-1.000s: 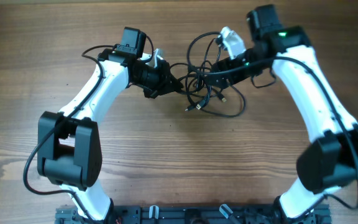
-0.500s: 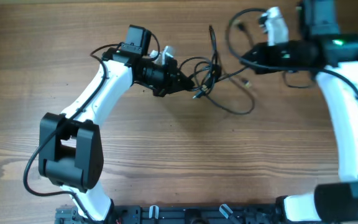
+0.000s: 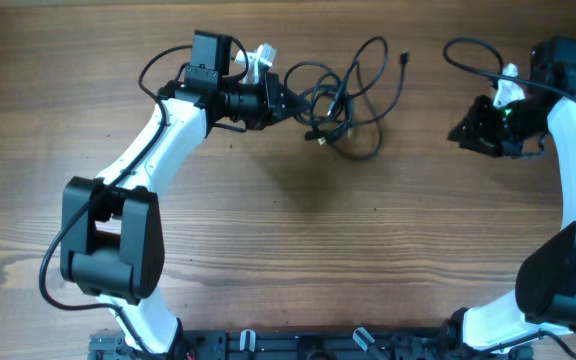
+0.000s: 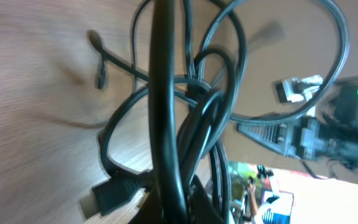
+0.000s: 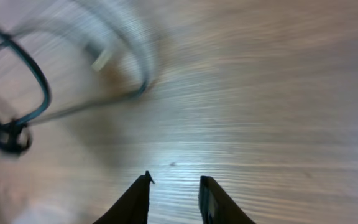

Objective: Untangle cables

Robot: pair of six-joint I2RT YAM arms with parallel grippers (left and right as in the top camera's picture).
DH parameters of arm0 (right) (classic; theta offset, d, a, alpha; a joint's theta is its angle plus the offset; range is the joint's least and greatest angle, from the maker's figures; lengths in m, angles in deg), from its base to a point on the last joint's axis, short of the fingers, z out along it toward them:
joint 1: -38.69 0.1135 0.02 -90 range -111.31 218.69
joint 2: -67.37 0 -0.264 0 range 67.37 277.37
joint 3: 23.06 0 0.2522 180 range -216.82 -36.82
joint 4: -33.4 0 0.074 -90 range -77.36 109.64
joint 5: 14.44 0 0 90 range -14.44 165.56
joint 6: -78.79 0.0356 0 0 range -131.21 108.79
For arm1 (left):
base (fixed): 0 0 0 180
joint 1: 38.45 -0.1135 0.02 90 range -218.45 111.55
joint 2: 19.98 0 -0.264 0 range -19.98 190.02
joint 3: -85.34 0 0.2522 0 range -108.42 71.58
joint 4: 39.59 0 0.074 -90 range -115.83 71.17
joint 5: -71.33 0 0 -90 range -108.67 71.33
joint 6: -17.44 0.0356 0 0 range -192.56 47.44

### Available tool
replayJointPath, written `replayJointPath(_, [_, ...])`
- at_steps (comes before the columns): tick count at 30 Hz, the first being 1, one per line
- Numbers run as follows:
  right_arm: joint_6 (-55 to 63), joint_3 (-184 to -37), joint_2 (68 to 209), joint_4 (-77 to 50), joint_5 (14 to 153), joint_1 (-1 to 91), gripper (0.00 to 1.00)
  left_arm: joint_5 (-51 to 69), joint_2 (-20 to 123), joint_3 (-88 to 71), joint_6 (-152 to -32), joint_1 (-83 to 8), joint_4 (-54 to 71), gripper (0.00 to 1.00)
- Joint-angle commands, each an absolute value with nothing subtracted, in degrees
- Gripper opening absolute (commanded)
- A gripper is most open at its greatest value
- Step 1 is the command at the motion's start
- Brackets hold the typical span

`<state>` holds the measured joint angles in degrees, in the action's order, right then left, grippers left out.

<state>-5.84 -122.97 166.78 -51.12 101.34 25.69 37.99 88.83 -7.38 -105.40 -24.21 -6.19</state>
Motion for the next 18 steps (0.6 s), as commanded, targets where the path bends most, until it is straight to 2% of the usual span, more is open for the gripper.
replayJointPath(1, [-20.58, -126.88, 163.81, -50.9, 122.37, 25.98, 0.44, 50.34, 88.74, -8.14, -104.53, -24.1, -15.65, 0.04])
replayJointPath(4, [-21.49, -130.66, 159.48, -48.45, 128.88, 26.89, 0.59, 52.24, 88.74, -8.14, -104.29, -24.1, -18.58, 0.04])
replayJointPath(5, [-19.61, -131.12, 157.17, -45.7, 130.72, 28.69, 0.66, 52.18, 88.74, -8.14, -104.29, -24.1, -18.93, 0.04])
replayJointPath(6, [-16.05, -131.1, 155.64, -42.73, 130.76, 31.09, 0.68, 52.2, 88.74, -8.14, -103.06, -24.1, -18.95, 0.04])
replayJointPath(9, [-2.94, -131.1, 155.16, -33.85, 127.55, 40.12, 0.67, 50.47, 88.74, -8.14, -102.58, -24.06, -18.71, 0.04])
replayJointPath(13, [14.83, -131.1, 157.8, -23.1, 109.58, 50.94, 0.67, 45.1, 88.74, -8.14, -100.22, -24.06, -14.54, 0.04])
replayJointPath(16, [25.37, -131.1, 161.19, -22.42, 95.11, 55.26, 0.67, 35.26, 88.74, -8.14, -98.28, -23.93, -6.89, 0.04])
replayJointPath(18, [27.4, -131.1, 163.66, -22.68, 93.39, 55.55, 0.67, 28.97, 88.74, -8.14, -98.25, -23.93, -2.85, 0.04])
